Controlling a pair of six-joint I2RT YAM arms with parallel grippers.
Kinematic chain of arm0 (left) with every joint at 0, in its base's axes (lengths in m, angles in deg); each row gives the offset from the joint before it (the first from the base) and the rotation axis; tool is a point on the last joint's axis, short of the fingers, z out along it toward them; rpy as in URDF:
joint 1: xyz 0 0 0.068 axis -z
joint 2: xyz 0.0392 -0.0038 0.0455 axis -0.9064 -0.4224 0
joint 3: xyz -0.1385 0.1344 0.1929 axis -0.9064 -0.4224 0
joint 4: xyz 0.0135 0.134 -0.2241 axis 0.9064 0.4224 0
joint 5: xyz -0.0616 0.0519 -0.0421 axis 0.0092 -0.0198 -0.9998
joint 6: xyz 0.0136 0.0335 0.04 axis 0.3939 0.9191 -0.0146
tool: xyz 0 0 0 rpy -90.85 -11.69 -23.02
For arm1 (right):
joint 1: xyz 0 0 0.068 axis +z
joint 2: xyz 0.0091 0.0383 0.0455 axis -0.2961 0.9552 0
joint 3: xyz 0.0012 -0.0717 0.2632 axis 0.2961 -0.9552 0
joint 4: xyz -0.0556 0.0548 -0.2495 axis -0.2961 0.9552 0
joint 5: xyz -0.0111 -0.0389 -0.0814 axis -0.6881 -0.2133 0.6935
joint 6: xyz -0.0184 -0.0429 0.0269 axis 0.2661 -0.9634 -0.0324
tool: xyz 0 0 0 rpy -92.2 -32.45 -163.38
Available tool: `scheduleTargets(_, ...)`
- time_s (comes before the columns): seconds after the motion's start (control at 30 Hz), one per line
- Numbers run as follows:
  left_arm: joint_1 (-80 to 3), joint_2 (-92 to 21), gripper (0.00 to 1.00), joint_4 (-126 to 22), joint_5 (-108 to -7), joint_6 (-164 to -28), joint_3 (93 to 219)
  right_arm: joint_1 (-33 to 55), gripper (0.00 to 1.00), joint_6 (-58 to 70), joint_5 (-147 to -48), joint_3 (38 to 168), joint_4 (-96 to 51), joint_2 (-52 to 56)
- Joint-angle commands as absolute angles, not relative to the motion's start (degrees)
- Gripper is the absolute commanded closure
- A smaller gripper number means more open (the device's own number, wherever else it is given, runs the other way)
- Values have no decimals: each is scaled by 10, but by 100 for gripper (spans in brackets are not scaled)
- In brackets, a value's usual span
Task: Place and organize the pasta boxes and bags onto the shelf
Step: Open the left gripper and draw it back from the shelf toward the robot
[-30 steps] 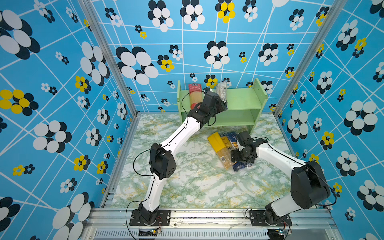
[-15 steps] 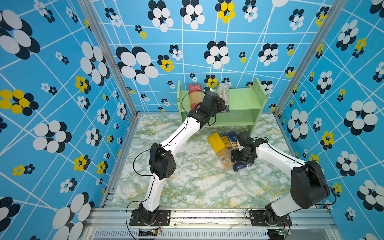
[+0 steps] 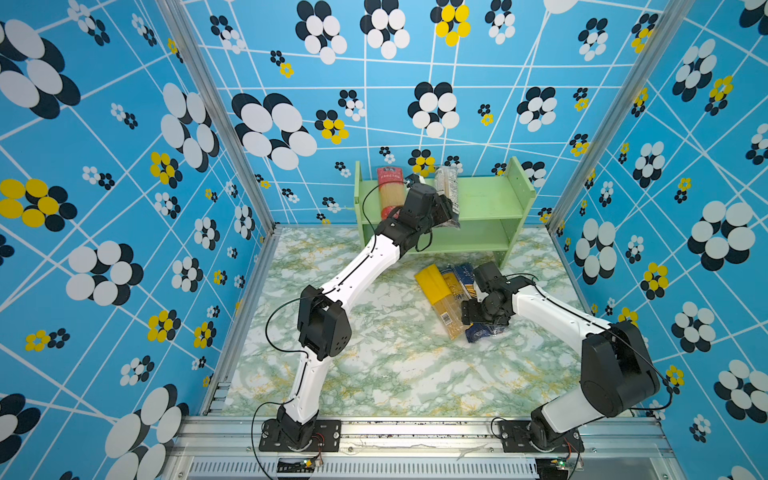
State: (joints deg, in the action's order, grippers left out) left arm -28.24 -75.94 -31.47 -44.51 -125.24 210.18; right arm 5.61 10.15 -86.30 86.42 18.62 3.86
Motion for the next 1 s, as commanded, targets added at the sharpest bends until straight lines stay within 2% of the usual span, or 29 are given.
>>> scheduleTargets(0.0, -283, -724, 22, -338, -447, -1245, 2095, 53, 14, 98, -859, 880, 212, 34)
scheduleTargets(0.23, -283, -721, 1, -348, -466, -1230, 2098, 53, 14, 96, -852, 889, 226, 21)
scheduleTargets(0.67, -281, -702, 1, -381, -558, -1205, 2104, 53, 14, 83, -825, 895, 243, -13)
scheduleTargets(0.97, -279, -615, 1, -346, -585, -1149, 2041, 53, 14, 82, -820, 905, 254, -23)
